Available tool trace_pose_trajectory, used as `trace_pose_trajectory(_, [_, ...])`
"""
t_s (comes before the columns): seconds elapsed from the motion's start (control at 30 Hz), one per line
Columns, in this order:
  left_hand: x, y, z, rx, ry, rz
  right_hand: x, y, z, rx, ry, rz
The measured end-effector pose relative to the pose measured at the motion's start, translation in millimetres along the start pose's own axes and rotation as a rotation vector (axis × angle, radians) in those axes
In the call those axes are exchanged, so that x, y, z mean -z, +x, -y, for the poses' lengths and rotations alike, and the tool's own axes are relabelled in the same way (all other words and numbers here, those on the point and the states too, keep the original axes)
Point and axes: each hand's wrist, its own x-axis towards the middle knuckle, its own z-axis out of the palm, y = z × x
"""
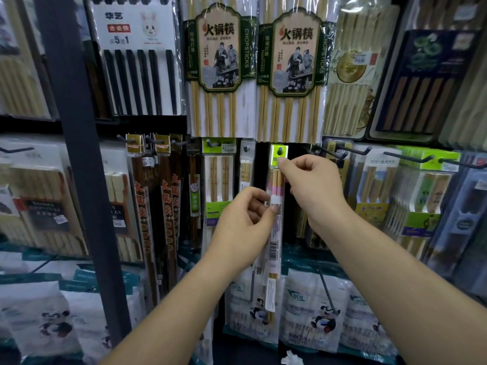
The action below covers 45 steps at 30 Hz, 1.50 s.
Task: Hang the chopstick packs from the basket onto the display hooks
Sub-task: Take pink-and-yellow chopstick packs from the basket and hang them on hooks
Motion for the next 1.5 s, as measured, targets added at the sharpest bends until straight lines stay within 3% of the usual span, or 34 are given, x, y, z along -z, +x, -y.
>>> trace_pose_trajectory(0.13, [6.3,5.1,2.1,-0.043,0.242,-0.08,4.4,-8.2,-14.9,0.038,-0.062,-0.033])
trace_pose_trajectory(0.3, [-9.5,24.9,-0.2,0.058,-0.024,-0.011,-4.0,-24.5,-40.8,0.092,-0.108,0.074])
trace_pose_trajectory(0.47, [-34.6,34.8,2.3,0.187,-0.273,0.072,-24.3,-30.5,-56.9,0.011,0.123,0.279])
trace_pose_trajectory(0.6, [-42.2,39.6,10.6,0.185,-0.36,0.055,-38.4,-24.6,-63.5,-0.178,0.376,0.275])
trace_pose_trajectory(0.7, [-44.8,48.9,17.5,0.189,-0.377,0.053,-43.6,-16.9,-67.9,-0.168,0.411,0.262])
trace_pose_trajectory(0.97, [-52.7,66.7,25.5,0.243,-0.375,0.045,-48.1,6.1,-78.6,-0.165,0.362,0.218])
trace_pose_trajectory(1.2, [-53.4,49.7,31.7,0.221,-0.406,0.041,-42.3,-5.0,-90.2,-0.161,0.387,0.276])
trace_pose_trajectory(1.5, [-18.8,-31.7,38.5,0.148,-0.13,-0.023,-4.2,-56.7,-120.4,-0.212,0.131,0.109])
